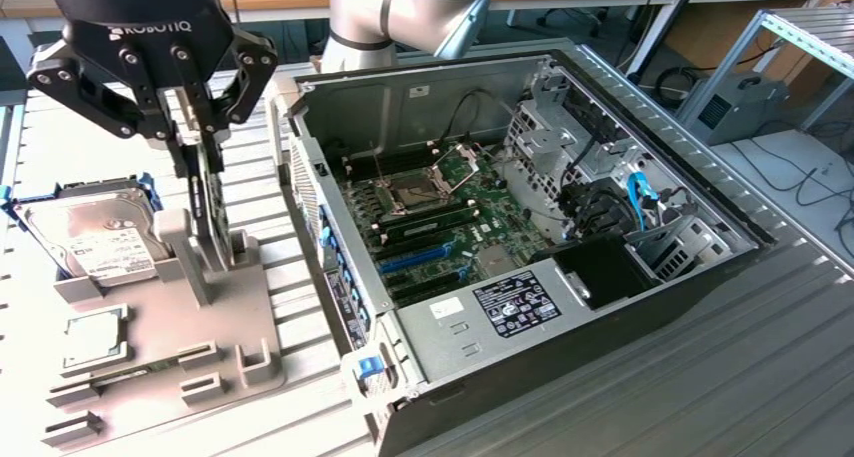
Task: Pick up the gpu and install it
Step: 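Pick up the gpu and move the gpu toward the slot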
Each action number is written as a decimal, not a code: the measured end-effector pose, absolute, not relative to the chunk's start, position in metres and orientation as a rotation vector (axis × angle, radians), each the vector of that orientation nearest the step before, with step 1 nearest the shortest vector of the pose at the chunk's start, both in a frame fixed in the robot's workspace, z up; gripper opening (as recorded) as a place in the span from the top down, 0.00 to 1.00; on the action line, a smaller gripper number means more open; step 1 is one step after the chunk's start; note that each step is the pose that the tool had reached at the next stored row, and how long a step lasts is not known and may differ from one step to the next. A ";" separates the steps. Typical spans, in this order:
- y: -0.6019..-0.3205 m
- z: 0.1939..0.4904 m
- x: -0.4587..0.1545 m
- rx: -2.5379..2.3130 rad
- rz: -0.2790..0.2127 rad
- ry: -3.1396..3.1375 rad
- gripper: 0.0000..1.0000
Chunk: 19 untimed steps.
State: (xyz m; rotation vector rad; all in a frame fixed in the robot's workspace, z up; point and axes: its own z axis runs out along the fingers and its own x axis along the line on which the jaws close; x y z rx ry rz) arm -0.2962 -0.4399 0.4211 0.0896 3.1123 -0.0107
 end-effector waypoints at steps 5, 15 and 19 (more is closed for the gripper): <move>-0.440 0.426 -0.296 0.090 -0.011 3.112 0.73; -0.440 0.427 -0.295 0.089 -0.011 3.113 0.73; -0.440 0.427 -0.287 0.090 -0.011 3.112 0.73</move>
